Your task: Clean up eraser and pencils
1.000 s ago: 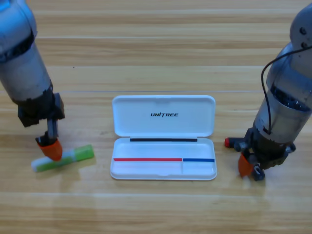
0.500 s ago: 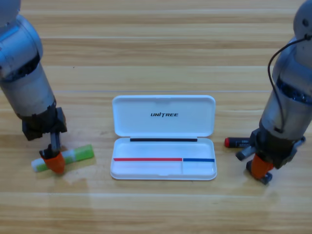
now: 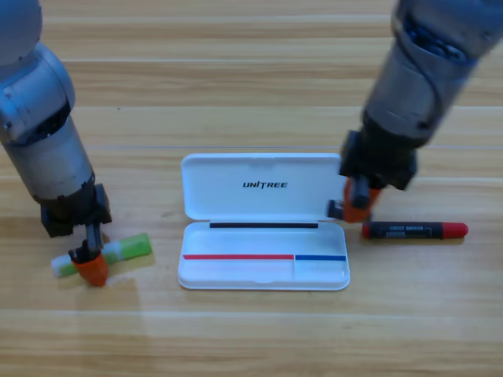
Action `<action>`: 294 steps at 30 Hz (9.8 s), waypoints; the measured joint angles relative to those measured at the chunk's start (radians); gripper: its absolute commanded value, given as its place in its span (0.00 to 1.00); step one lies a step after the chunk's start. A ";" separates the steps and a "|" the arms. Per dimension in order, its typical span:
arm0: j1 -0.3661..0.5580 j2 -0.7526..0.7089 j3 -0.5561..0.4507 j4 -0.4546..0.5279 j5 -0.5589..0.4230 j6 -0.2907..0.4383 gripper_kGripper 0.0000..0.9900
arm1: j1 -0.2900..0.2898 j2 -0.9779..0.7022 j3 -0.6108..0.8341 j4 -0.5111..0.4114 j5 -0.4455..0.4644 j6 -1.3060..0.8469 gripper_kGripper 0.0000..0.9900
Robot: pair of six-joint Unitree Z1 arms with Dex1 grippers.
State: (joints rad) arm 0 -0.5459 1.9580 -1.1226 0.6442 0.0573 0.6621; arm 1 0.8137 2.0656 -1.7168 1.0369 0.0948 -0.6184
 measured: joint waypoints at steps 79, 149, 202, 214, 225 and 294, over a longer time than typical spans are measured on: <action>-0.264 -0.006 -0.483 0.355 -0.086 0.145 0.00 | -0.210 0.140 0.106 -0.079 -0.048 -0.390 0.11; -0.278 0.336 -0.802 0.565 -0.170 0.083 0.00 | -0.213 -0.031 0.175 -0.075 -0.047 -0.372 0.00; -0.277 0.218 -0.777 0.632 -0.200 0.021 1.00 | -0.053 -0.107 0.094 0.000 -0.047 -0.271 0.00; -0.074 -0.162 -0.624 0.654 -0.302 0.134 1.00 | 0.065 0.124 -0.264 0.108 -0.074 -0.205 0.00; 0.071 -0.183 -0.544 0.655 -0.372 0.214 1.00 | 0.125 0.282 -0.444 0.178 -0.087 -0.149 0.00; 0.335 0.409 -1.036 0.598 -0.806 0.335 0.00 | 0.137 -0.639 0.311 -0.277 0.382 0.109 1.00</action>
State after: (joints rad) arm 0 -0.2111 2.3668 -2.1591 1.2425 -0.7486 0.9968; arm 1 0.9510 1.4268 -1.4061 0.7601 0.4771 -0.5094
